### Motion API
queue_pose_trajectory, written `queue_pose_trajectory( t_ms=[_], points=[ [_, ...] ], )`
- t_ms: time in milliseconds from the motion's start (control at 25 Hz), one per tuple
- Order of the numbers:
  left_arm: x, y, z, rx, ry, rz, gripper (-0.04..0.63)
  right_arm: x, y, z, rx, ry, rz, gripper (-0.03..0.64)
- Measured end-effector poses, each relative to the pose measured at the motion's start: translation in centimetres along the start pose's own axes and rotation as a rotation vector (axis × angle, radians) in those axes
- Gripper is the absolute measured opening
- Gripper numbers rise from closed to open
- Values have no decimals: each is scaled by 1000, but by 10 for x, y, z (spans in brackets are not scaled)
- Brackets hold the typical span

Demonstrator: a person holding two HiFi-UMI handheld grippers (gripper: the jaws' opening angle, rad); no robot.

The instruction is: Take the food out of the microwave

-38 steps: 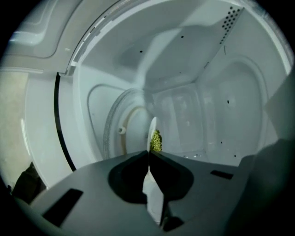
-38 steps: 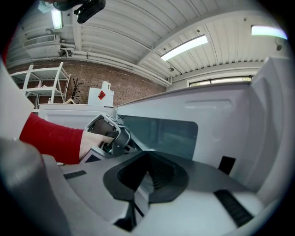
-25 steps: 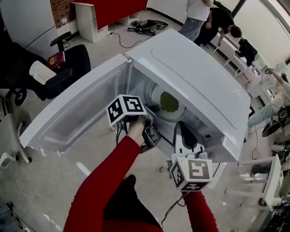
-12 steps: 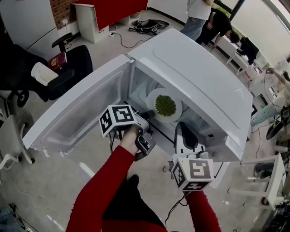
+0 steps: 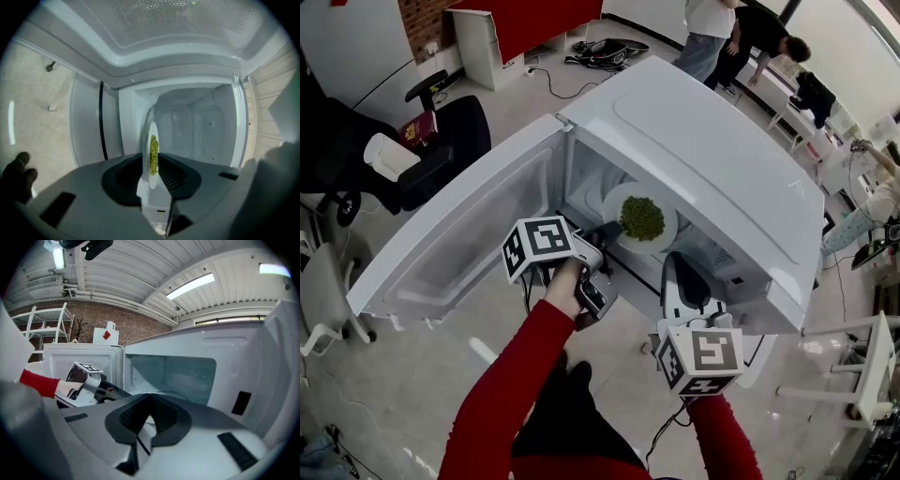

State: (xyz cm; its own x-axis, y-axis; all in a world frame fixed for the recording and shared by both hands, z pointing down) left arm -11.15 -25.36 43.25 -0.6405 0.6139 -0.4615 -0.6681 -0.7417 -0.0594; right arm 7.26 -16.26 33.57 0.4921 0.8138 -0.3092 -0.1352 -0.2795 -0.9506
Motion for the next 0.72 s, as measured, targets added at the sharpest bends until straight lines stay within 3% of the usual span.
queue_pose_trajectory(
  t_ms=[360,520,720],
  points=[
    [-8,6,-1,-21,9,16,97,2,-1,0,-1,-1,6,14],
    [-7,7,-1,-38,18,4,34,0,-3,1,-9,-3,13,14],
    [-6,5,-2,-40,-13,-1,21,1,-5,-1,-22,-13,16,14]
  ],
)
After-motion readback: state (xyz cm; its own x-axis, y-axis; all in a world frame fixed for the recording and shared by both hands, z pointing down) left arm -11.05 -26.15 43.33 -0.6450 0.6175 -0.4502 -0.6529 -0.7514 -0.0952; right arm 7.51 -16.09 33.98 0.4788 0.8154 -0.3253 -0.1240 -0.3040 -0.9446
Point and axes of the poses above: the fingertips, and each gripper's own axes: x backward along the fingers, z to its left, y out of its top, the point moved 10 cm from there along x, backward along the fingers, and after that the axes turned 11 degrees about y, right-handed, at the moved point
